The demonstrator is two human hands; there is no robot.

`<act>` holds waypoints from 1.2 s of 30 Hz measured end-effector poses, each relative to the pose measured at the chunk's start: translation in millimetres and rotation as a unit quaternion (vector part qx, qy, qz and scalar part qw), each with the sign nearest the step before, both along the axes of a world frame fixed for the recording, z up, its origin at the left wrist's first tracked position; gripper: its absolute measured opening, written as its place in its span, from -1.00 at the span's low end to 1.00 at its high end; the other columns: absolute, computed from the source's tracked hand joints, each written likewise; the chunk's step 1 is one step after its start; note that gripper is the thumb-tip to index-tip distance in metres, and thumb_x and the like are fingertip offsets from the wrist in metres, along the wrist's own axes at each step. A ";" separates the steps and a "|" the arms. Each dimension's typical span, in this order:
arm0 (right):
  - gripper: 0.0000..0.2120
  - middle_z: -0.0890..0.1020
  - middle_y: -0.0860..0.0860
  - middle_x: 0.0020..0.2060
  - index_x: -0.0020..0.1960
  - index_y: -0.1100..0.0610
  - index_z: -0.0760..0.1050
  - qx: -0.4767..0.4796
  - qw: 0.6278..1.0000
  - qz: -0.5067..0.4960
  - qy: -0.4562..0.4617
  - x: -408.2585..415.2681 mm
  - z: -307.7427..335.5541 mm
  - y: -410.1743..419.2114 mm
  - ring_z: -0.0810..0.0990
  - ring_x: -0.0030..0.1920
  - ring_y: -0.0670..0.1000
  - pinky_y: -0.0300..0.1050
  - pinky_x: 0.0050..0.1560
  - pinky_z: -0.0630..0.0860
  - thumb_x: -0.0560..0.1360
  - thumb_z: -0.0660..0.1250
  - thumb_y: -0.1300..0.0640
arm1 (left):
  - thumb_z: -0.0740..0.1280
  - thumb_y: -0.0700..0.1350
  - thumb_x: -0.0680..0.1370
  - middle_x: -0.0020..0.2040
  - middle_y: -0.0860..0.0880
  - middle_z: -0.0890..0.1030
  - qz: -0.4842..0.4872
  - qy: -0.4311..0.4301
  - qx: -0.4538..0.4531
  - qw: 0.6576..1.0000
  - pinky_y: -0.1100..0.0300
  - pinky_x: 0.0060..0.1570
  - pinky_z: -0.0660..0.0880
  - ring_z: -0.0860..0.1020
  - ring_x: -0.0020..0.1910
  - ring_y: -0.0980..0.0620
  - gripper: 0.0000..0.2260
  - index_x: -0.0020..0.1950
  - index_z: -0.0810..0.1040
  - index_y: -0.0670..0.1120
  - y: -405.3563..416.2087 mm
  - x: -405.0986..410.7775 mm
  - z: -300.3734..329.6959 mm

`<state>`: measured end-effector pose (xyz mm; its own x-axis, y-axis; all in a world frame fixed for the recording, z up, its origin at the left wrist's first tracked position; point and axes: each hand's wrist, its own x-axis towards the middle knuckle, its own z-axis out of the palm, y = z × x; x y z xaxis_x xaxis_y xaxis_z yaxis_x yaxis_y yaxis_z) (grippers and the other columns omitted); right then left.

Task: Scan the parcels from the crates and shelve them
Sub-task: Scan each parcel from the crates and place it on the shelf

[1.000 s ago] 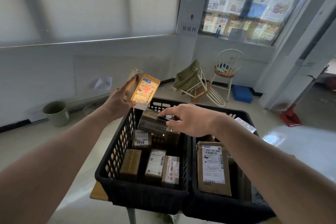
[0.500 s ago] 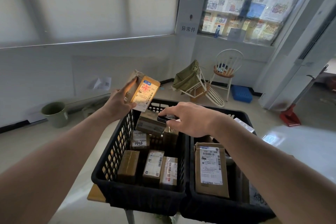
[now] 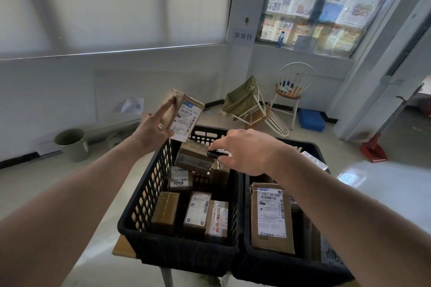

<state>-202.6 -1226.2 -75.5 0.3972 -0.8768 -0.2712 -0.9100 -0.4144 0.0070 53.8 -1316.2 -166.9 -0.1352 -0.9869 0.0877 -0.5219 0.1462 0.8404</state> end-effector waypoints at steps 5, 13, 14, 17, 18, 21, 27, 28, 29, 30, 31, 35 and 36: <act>-0.57 0.51 0.02 0.39 0.58 -0.29 0.34 -0.001 1.000 0.004 -0.005 -0.2 -3.0 -2.2 0.54 0.32 0.16 0.20 0.32 0.55 0.73 0.21 -0.09 | 0.35 -0.37 0.61 0.43 -0.24 0.38 -0.004 0.020 0.011 1.000 -0.23 0.24 0.61 0.57 0.29 -0.21 -0.06 0.40 0.13 0.70 1.6 0.6 -1.0; -0.55 0.52 0.03 0.33 0.62 -0.23 0.31 -0.025 0.982 -0.008 -0.185 -1.8 -10.9 -17.5 0.54 0.31 0.08 0.08 0.35 0.50 0.74 0.22 -0.09 | 0.33 -0.37 0.63 0.11 0.09 0.47 0.000 0.073 0.020 0.997 -0.27 0.38 0.50 0.48 0.31 -0.14 -0.16 0.68 0.07 0.30 11.6 -3.7 18.1; -0.54 0.52 0.04 0.35 0.62 -0.21 0.31 -0.040 0.974 -0.016 -0.224 -0.2 -14.0 -21.1 0.53 0.33 0.08 0.07 0.37 0.49 0.74 0.22 -0.08 | 0.33 -0.37 0.64 0.12 0.08 0.47 0.002 0.086 0.022 0.996 -0.27 0.39 0.48 0.48 0.32 -0.14 -0.16 0.68 0.06 0.31 15.0 -4.1 23.3; -0.54 0.52 0.11 0.36 0.64 -0.16 0.31 -0.099 0.936 -0.053 -0.333 7.8 -24.5 -33.1 0.54 0.33 0.09 -0.04 0.26 0.47 0.75 0.21 -0.06 | 0.32 -0.38 0.63 0.23 -0.04 0.54 0.001 0.127 0.039 0.991 -0.19 0.31 0.54 0.51 0.34 -0.17 -0.12 0.67 0.01 0.35 26.6 -4.6 37.4; -0.54 0.52 0.12 0.37 0.64 -0.15 0.31 -0.119 0.922 -0.063 -0.363 11.0 -26.7 -36.2 0.54 0.33 0.09 -0.06 0.23 0.45 0.75 0.20 -0.05 | 0.33 -0.37 0.63 0.30 -0.11 0.56 -0.002 0.136 0.039 0.990 -0.11 0.23 0.58 0.53 0.34 -0.18 -0.10 0.67 -0.01 0.37 30.9 -4.1 41.3; -0.54 0.50 0.13 0.41 0.64 -0.15 0.31 -0.156 0.884 -0.071 -0.435 17.4 -29.3 -42.8 0.51 0.36 0.08 -0.05 0.24 0.40 0.75 0.21 -0.05 | 0.35 -0.36 0.62 0.37 -0.19 0.58 -0.004 0.173 0.043 0.984 0.05 0.10 0.58 0.60 0.30 -0.15 -0.07 0.63 -0.02 0.46 47.0 -4.1 51.2; -0.56 0.56 0.01 0.41 0.60 -0.15 0.35 -0.168 0.789 -0.055 -0.588 26.9 -28.2 -47.5 0.53 0.35 0.04 0.22 0.40 0.48 0.73 0.17 -0.12 | 0.38 -0.32 0.60 0.18 -0.11 0.73 0.022 0.223 0.026 0.974 -0.20 0.41 0.48 0.63 0.32 -0.18 -0.03 0.63 -0.09 0.46 106.4 -17.8 66.5; -0.56 0.57 -0.04 0.40 0.57 -0.18 0.36 -0.156 0.779 -0.053 -0.606 27.8 -26.8 -45.1 0.53 0.37 0.05 0.29 0.42 0.47 0.71 0.16 -0.16 | 0.38 -0.31 0.60 0.15 -0.06 0.75 0.027 0.222 0.023 0.974 -0.17 0.39 0.51 0.64 0.31 -0.15 -0.03 0.63 -0.11 0.46 118.6 -22.4 68.0; -0.55 0.59 -0.06 0.38 0.55 -0.21 0.37 -0.137 0.768 -0.044 -0.624 29.2 -24.9 -40.5 0.54 0.38 0.06 0.36 0.41 0.47 0.68 0.14 -0.20 | 0.40 -0.30 0.61 0.16 -0.06 0.74 0.037 0.221 0.019 0.974 -0.13 0.37 0.54 0.65 0.30 -0.13 -0.02 0.62 -0.13 0.47 133.9 -26.4 69.7; -0.54 0.60 -0.06 0.36 0.53 -0.25 0.37 -0.122 0.754 -0.035 -0.645 31.1 -23.6 -36.8 0.55 0.38 0.09 0.40 0.37 0.50 0.66 0.13 -0.25 | 0.42 -0.27 0.61 0.21 -0.10 0.72 0.041 0.220 0.016 0.974 -0.12 0.36 0.55 0.64 0.31 -0.14 -0.02 0.61 -0.13 0.50 146.6 -30.8 72.1; -0.54 0.60 -0.03 0.33 0.52 -0.29 0.38 -0.106 0.738 -0.025 -0.666 33.0 -21.9 -32.7 0.56 0.37 0.11 0.40 0.32 0.55 0.63 0.13 -0.28 | 0.45 -0.23 0.59 0.27 -0.16 0.67 0.049 0.215 0.012 0.975 -0.13 0.36 0.55 0.64 0.32 -0.15 -0.02 0.59 -0.11 0.53 159.4 -35.6 74.9; -0.55 0.59 0.00 0.30 0.52 -0.40 0.37 -0.043 0.708 0.043 -0.704 45.1 -19.9 -0.9 0.59 0.34 0.09 0.29 0.21 0.64 0.63 0.16 -0.29 | 0.43 -0.27 0.61 0.25 -0.18 0.59 0.132 0.194 -0.031 0.972 -0.13 0.33 0.58 0.65 0.28 -0.09 -0.06 0.59 -0.03 0.54 223.7 -49.3 81.0; -0.55 0.59 0.01 0.30 0.53 -0.40 0.35 -0.031 0.702 0.065 -0.708 50.8 -21.0 10.7 0.61 0.33 0.08 0.26 0.19 0.66 0.64 0.17 -0.29 | 0.43 -0.26 0.61 0.25 -0.19 0.59 0.157 0.189 -0.045 0.968 -0.12 0.32 0.59 0.64 0.28 -0.08 -0.07 0.59 -0.01 0.54 241.1 -49.5 81.7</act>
